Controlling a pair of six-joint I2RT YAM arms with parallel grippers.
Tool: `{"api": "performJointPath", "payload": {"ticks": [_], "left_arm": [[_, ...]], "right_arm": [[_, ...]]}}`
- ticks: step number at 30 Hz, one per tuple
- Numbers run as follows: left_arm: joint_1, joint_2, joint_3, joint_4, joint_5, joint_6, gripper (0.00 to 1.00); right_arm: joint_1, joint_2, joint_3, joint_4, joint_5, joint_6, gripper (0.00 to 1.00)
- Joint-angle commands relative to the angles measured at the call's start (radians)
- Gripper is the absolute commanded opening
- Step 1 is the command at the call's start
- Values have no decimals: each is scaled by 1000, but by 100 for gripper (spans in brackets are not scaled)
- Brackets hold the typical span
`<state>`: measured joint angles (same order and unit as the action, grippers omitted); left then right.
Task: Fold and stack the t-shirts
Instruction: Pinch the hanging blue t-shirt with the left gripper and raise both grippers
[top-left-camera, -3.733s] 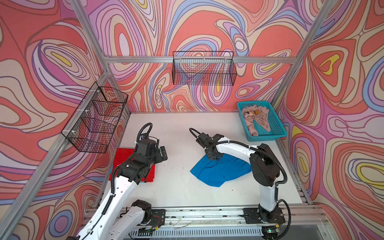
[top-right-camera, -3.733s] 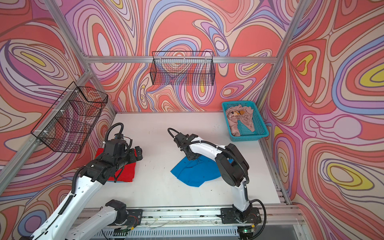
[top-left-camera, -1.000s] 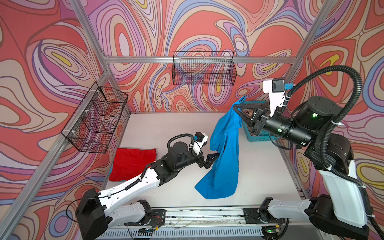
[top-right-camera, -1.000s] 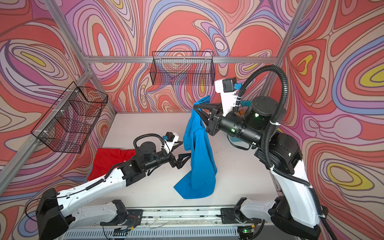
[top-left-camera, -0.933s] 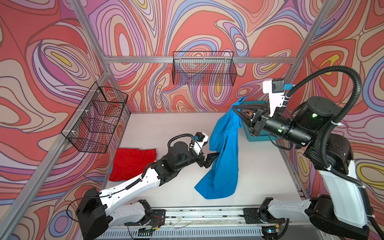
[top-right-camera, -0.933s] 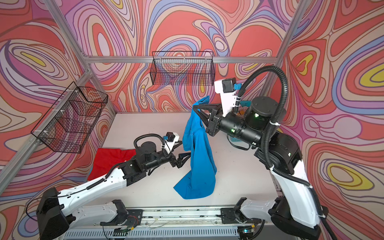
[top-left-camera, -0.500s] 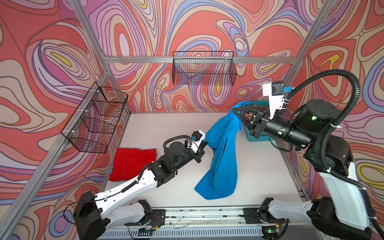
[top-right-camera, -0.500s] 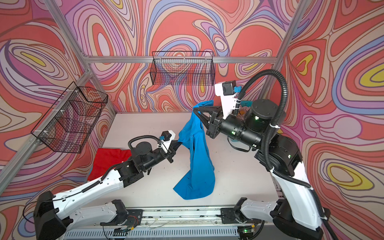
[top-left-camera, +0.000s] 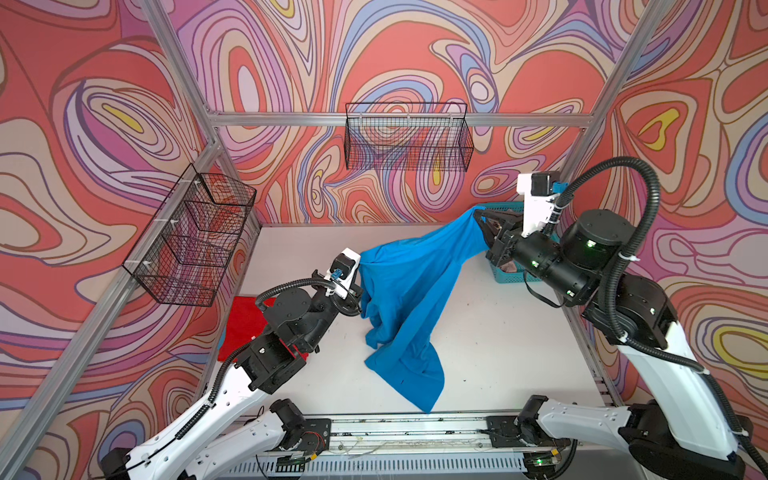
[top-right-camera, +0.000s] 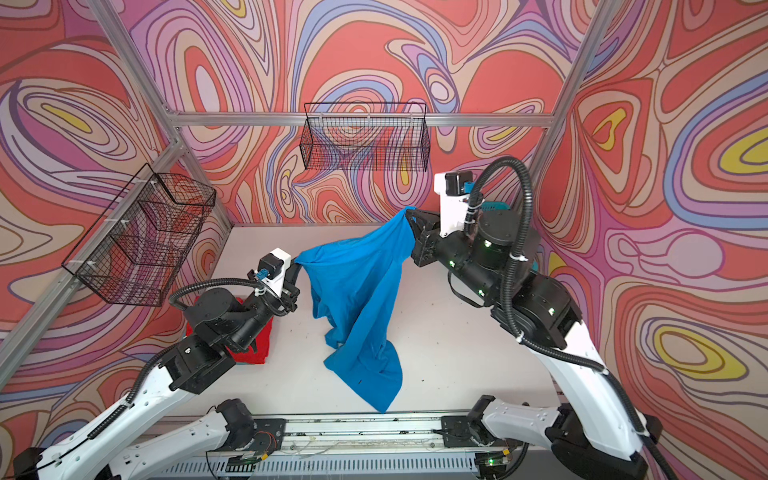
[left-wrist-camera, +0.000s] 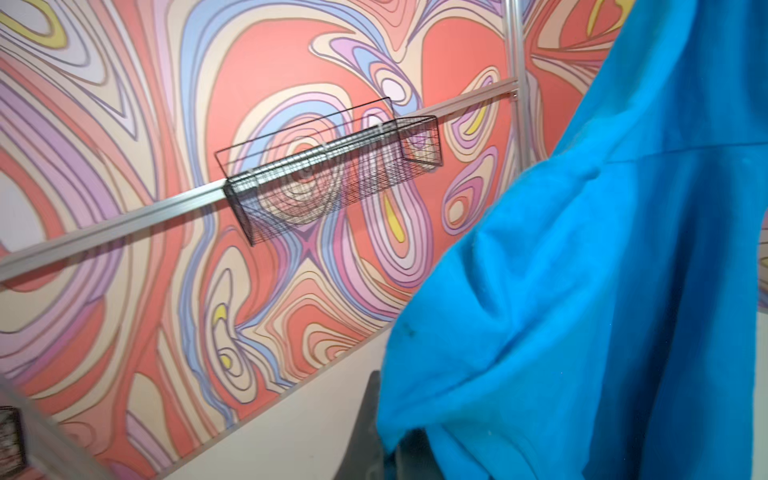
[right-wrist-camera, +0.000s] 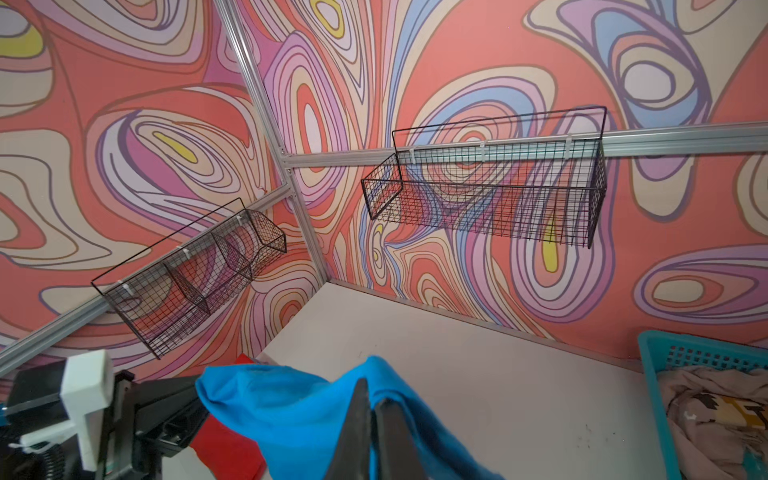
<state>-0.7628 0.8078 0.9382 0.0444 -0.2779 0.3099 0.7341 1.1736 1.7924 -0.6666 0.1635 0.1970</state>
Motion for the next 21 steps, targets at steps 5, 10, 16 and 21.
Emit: {"api": "performJointPath", "payload": {"ticks": [5,10,16,21], "left_arm": [[53,24,187,-47,-170,205,0],[76,77,304,-28,-207,308,0],[76,131,505,-193,-241,247,0],[74,115,526,-452,-53,-35,0]], "right_arm": [[-60,171,105,153,-57,-43,0],[-312,357,310,234,-407,113,0],[-390,631,643,221,-609,229,0],[-397,461,224,415,-637,283,0]]}}
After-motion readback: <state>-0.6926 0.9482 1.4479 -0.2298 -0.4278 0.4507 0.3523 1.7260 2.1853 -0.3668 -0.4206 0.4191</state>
